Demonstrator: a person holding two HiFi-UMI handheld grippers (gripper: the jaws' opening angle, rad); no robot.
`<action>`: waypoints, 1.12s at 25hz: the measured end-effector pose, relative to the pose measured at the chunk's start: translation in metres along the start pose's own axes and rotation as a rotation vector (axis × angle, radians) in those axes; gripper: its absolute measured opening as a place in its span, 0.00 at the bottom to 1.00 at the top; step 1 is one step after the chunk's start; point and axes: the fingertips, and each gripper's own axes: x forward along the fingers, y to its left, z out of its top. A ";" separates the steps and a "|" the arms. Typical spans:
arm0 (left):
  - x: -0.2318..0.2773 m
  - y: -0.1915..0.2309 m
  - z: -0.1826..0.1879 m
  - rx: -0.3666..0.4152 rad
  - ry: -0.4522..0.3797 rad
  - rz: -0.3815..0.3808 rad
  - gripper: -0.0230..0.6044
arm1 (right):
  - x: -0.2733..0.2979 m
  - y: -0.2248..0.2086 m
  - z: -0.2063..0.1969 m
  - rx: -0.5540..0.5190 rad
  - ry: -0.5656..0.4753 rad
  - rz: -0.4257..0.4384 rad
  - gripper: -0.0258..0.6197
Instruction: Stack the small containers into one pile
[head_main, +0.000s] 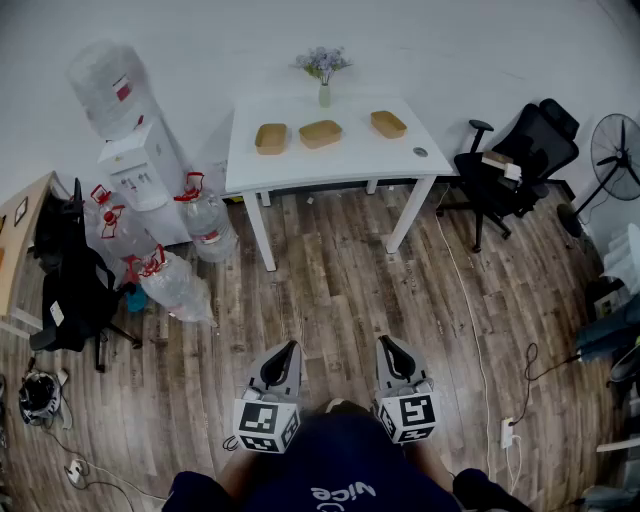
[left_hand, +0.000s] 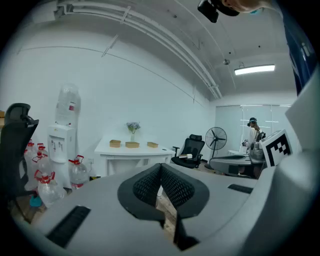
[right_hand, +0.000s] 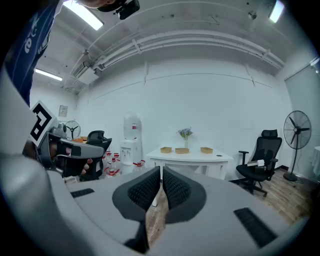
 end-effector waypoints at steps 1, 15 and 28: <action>-0.001 0.001 -0.001 -0.004 -0.001 0.010 0.07 | 0.000 -0.001 -0.001 0.001 0.000 0.000 0.13; 0.019 0.003 -0.006 -0.030 -0.013 0.087 0.07 | 0.000 -0.035 -0.004 0.030 -0.011 -0.008 0.13; 0.073 -0.009 -0.004 0.019 0.004 -0.027 0.07 | 0.027 -0.061 0.005 -0.009 -0.068 -0.040 0.13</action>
